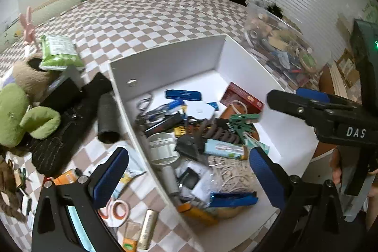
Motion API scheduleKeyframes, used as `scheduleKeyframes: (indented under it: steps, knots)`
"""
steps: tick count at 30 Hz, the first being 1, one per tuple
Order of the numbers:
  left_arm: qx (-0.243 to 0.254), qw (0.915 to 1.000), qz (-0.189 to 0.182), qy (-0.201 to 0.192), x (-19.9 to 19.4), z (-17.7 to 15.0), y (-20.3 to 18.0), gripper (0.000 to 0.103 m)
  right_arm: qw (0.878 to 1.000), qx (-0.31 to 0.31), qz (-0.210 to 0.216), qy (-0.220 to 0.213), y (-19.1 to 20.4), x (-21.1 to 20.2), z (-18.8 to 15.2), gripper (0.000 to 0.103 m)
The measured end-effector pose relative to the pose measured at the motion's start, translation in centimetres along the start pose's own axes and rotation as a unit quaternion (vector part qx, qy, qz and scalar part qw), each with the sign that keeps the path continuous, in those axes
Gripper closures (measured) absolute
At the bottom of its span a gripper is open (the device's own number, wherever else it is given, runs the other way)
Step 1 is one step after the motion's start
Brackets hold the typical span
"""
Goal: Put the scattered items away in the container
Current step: 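Lift both open tools out of the box and move back over the items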
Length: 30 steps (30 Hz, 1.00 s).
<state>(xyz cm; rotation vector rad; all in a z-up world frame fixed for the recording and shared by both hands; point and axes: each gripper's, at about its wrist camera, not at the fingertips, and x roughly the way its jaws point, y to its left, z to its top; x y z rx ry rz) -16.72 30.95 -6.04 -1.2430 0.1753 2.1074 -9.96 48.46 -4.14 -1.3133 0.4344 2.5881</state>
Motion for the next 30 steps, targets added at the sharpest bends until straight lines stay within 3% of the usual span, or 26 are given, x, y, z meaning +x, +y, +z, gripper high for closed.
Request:
scheduleKeyframes:
  steps: [5,16,22,30]
  knots:
    - [-0.025,0.9993,0.006,-0.026,-1.8,-0.2,1.9,0.000,0.999,-0.005,-0.002,-0.032,0.7,-0.9,0.2,0.000]
    - [-0.080,0.9937,0.034,-0.071,-6.0,-0.6,6.2,0.000,0.998,-0.040,0.027,-0.038,3.6,-1.7,0.0,0.000]
    - [-0.079,0.9900,0.077,-0.087,-8.9,-1.4,7.9,0.000,0.996,-0.057,0.043,-0.049,5.8,-2.5,0.0,0.000]
    - [-0.093,0.9842,0.108,-0.105,-12.6,-3.7,10.8,0.000,0.993,-0.065,0.092,-0.033,9.2,-3.1,-0.1,0.000]
